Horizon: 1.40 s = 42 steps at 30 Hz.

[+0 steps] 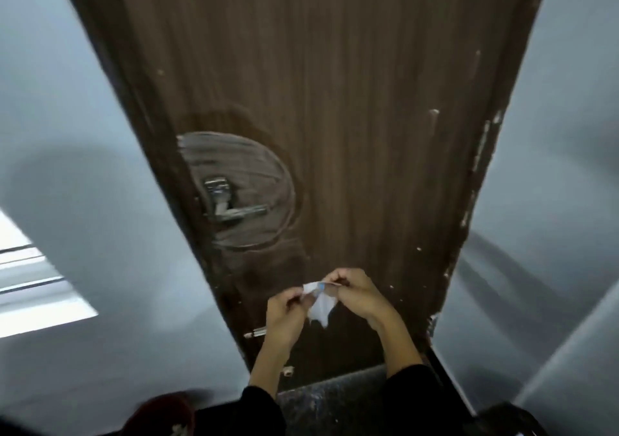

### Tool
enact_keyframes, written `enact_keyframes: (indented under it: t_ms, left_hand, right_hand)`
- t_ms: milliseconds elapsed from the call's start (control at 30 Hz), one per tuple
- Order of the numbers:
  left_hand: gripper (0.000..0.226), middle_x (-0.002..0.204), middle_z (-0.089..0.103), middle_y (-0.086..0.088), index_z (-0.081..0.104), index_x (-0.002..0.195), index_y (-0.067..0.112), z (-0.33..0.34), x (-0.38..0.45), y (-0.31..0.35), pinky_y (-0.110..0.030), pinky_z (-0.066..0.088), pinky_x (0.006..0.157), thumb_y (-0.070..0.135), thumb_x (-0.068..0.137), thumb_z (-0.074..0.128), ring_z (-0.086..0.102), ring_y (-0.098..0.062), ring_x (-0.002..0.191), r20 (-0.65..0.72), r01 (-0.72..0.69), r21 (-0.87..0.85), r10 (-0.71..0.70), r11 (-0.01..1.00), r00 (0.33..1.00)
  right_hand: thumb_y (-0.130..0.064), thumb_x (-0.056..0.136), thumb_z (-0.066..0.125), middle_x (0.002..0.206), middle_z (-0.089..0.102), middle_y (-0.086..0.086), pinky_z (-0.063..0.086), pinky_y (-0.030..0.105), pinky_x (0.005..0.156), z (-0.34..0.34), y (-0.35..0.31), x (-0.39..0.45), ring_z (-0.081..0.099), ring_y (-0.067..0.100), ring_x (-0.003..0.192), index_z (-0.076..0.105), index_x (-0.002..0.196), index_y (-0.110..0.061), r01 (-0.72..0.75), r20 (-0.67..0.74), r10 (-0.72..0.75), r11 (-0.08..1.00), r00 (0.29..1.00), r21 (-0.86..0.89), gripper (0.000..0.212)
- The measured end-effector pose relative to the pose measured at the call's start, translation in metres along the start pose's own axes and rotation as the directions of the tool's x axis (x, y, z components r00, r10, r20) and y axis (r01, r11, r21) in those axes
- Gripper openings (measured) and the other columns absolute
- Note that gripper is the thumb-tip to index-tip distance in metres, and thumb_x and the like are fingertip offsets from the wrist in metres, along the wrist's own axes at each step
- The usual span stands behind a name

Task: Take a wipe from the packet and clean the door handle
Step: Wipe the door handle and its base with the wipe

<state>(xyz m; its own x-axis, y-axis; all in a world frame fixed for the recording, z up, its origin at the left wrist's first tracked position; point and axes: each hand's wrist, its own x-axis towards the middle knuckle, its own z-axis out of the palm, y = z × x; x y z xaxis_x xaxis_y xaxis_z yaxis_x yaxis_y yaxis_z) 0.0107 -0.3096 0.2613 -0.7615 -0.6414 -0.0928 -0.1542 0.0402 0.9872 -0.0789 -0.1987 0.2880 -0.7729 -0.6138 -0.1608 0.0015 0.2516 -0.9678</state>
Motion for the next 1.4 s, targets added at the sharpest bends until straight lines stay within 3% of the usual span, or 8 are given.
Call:
enact_keyframes:
  t_ms: [233,367,500,700,933,1067,1233,1400]
  left_hand:
    - [0.012,0.086,0.07,-0.008,0.062,0.09,0.011,-0.078,0.036,0.031,-0.026,0.056,0.065,0.009,0.082,0.071,0.068,-0.018,0.077,-0.19,-0.021,-0.206,-0.019,0.978,0.982]
    - [0.009,0.093,0.069,-0.012,0.06,0.095,0.009,-0.103,0.065,0.043,-0.029,0.056,0.074,0.002,0.091,0.056,0.069,-0.024,0.082,-0.182,-0.027,-0.257,-0.021,0.966,0.983]
    - [0.019,0.11,0.065,-0.013,0.06,0.112,0.007,-0.123,0.102,0.048,-0.035,0.051,0.092,0.007,0.096,0.049,0.064,-0.024,0.099,-0.227,-0.092,-0.18,0.05,0.979,0.973]
    - [0.045,0.138,0.051,-0.002,0.043,0.14,0.011,-0.135,0.142,0.047,-0.017,0.033,0.096,0.002,0.096,0.043,0.047,-0.007,0.118,-0.191,-0.189,0.065,0.198,0.98,0.961]
    - [0.03,0.101,0.071,0.006,0.067,0.113,0.019,-0.132,0.153,0.041,-0.027,0.049,0.087,0.03,0.099,0.043,0.063,-0.006,0.094,-0.211,-0.279,-0.095,0.254,0.956,0.944]
    - [0.031,0.057,0.059,0.033,0.061,0.093,0.039,-0.129,0.149,0.041,0.001,0.039,0.057,0.053,0.092,0.034,0.055,0.019,0.061,-0.228,-0.289,-0.117,0.257,0.95,0.939]
    - [0.066,0.058,0.06,0.034,0.062,0.122,0.013,-0.123,0.152,0.038,-0.001,0.042,0.057,0.057,0.088,0.026,0.057,0.017,0.06,-0.283,-0.32,-0.186,0.261,0.929,0.923]
    - [0.07,0.046,0.051,0.033,0.064,0.118,0.004,-0.115,0.153,0.041,0.002,0.036,0.05,0.054,0.088,0.025,0.05,0.018,0.049,-0.387,-0.355,-0.225,0.251,0.907,0.887]
  right_hand:
    - [0.001,0.077,0.069,0.078,0.071,0.003,0.055,0.023,0.056,0.073,-0.045,0.033,0.069,0.016,0.072,0.069,0.081,-0.014,0.047,0.127,-0.087,0.956,0.988,0.29,0.016]
    - [0.006,0.079,0.065,0.085,0.069,0.015,0.053,0.019,0.052,0.105,-0.065,0.061,0.066,0.014,0.064,0.069,0.08,-0.012,0.192,-0.3,-0.059,0.88,0.952,0.435,0.018]
    - [-0.022,0.083,0.067,0.088,0.069,0.002,0.045,0.006,0.06,0.14,-0.083,0.09,0.064,0.008,0.078,0.069,0.088,-0.021,0.385,-0.748,-0.177,0.916,0.639,0.112,0.005]
    - [-0.002,0.092,0.051,0.117,0.057,0.014,0.042,0.013,0.092,0.186,-0.083,0.127,0.056,0.002,0.1,0.063,0.113,-0.001,0.316,-0.736,-0.502,0.863,0.455,-0.394,0.024]
    - [0.005,0.082,0.061,0.097,0.063,0.004,0.044,0.01,0.082,0.201,-0.074,0.14,0.057,0.005,0.085,0.07,0.098,-0.007,0.419,-0.661,-0.545,0.834,0.516,-0.359,0.022]
    - [0.002,0.081,0.066,0.093,0.064,0.009,0.04,0.0,0.076,0.197,-0.077,0.141,0.061,0.013,0.082,0.071,0.097,-0.003,0.382,-0.799,-0.44,0.878,0.41,-0.288,0.017]
    - [0.01,0.082,0.059,0.098,0.062,0.002,0.042,0.002,0.078,0.206,-0.07,0.141,0.057,-0.004,0.084,0.068,0.101,-0.008,0.411,-0.669,-0.491,0.864,0.558,-0.291,0.028]
    - [0.005,0.083,0.062,0.099,0.055,0.001,0.048,0.011,0.08,0.187,-0.073,0.141,0.055,-0.001,0.086,0.069,0.101,-0.004,0.389,-0.793,-0.459,0.869,0.4,-0.307,0.021]
